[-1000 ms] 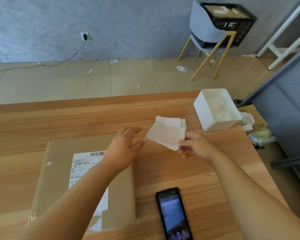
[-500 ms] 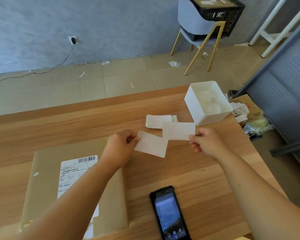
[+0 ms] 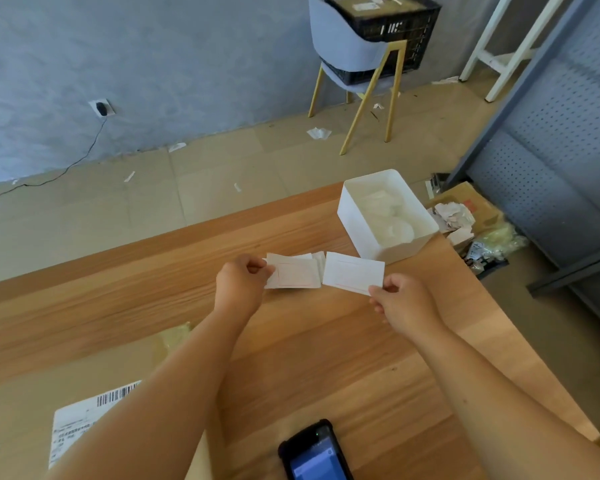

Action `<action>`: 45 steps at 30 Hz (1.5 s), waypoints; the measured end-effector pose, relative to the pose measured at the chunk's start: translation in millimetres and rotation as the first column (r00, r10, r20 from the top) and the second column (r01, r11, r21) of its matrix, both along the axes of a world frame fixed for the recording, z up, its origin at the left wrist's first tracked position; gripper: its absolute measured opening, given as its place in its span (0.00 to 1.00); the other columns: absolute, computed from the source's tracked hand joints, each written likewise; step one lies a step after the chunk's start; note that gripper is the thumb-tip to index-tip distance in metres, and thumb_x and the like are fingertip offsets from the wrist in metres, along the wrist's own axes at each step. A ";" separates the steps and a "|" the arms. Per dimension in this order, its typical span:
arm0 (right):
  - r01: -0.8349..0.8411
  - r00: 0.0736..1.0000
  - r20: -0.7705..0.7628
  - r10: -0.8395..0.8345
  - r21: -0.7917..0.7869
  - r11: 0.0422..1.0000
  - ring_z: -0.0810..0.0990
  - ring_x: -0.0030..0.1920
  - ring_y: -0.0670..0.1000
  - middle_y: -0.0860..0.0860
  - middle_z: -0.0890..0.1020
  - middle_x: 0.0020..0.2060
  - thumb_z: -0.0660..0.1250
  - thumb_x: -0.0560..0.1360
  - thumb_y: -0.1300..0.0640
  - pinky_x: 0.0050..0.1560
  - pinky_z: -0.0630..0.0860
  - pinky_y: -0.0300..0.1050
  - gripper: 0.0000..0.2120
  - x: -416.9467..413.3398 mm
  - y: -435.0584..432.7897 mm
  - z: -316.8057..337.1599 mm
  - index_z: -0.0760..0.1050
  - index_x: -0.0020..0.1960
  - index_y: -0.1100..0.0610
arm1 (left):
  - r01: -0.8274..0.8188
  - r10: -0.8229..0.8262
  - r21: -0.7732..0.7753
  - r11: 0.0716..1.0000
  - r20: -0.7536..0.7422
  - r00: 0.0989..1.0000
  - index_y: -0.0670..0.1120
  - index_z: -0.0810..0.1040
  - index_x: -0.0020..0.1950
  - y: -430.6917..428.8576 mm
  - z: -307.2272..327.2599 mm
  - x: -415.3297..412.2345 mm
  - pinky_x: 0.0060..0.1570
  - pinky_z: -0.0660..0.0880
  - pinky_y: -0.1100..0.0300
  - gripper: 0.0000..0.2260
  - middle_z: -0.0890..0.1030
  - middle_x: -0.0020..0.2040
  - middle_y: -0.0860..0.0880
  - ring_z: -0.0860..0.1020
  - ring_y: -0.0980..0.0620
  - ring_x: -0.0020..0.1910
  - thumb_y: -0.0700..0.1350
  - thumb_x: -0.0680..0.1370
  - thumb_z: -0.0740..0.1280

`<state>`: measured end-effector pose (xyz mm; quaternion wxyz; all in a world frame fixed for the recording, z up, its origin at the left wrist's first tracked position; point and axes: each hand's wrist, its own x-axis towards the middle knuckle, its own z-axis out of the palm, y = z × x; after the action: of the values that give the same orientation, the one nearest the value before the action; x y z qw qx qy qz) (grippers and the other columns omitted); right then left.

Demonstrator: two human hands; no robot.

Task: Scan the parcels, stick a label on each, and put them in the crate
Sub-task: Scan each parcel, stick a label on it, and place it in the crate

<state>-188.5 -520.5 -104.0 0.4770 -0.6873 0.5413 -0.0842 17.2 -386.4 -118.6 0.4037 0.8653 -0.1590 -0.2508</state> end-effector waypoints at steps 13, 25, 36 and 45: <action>0.052 0.977 0.189 -0.097 0.229 0.972 0.75 0.31 0.47 0.51 0.80 0.33 0.66 0.77 0.62 0.32 0.77 0.43 0.06 -10.1 -3.8 17.2 0.79 0.44 0.54 | 0.234 -0.280 0.211 0.949 0.226 0.933 0.48 0.78 0.56 -6.9 0.6 -3.5 0.45 0.72 0.59 0.11 0.77 0.54 0.52 0.77 0.52 0.49 0.51 0.76 0.66; -0.197 0.941 0.329 0.081 0.338 0.920 0.77 0.31 0.45 0.47 0.81 0.29 0.66 0.76 0.61 0.32 0.76 0.41 0.05 15.6 81.1 47.1 0.81 0.46 0.57 | 0.079 -0.131 -0.207 0.975 -0.253 0.958 0.49 0.82 0.37 107.2 58.8 -48.4 0.37 0.71 0.60 0.08 0.83 0.35 0.49 0.77 0.56 0.33 0.50 0.74 0.69; -0.322 0.891 0.424 0.159 0.347 0.881 0.83 0.37 0.48 0.49 0.85 0.41 0.69 0.75 0.61 0.35 0.80 0.41 0.05 48.6 196.3 67.7 0.79 0.50 0.54 | -0.126 0.041 -0.270 0.955 -0.301 0.953 0.48 0.80 0.37 235.5 79.8 -61.1 0.36 0.72 0.64 0.10 0.84 0.37 0.53 0.77 0.59 0.32 0.38 0.76 0.63; -0.321 0.851 0.502 0.150 0.273 0.907 0.83 0.33 0.48 0.50 0.85 0.37 0.69 0.74 0.67 0.32 0.78 0.40 0.07 57.3 271.1 71.9 0.75 0.49 0.59 | -0.263 0.145 -0.344 0.901 -0.332 0.932 0.47 0.80 0.37 309.1 79.5 -64.3 0.31 0.72 0.70 0.07 0.83 0.35 0.52 0.76 0.60 0.30 0.39 0.74 0.67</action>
<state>-131.2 -249.4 -32.1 0.7141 -0.6130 0.3255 -0.0913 -47.1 -77.3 -39.2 0.6085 0.7335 -0.0495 -0.2986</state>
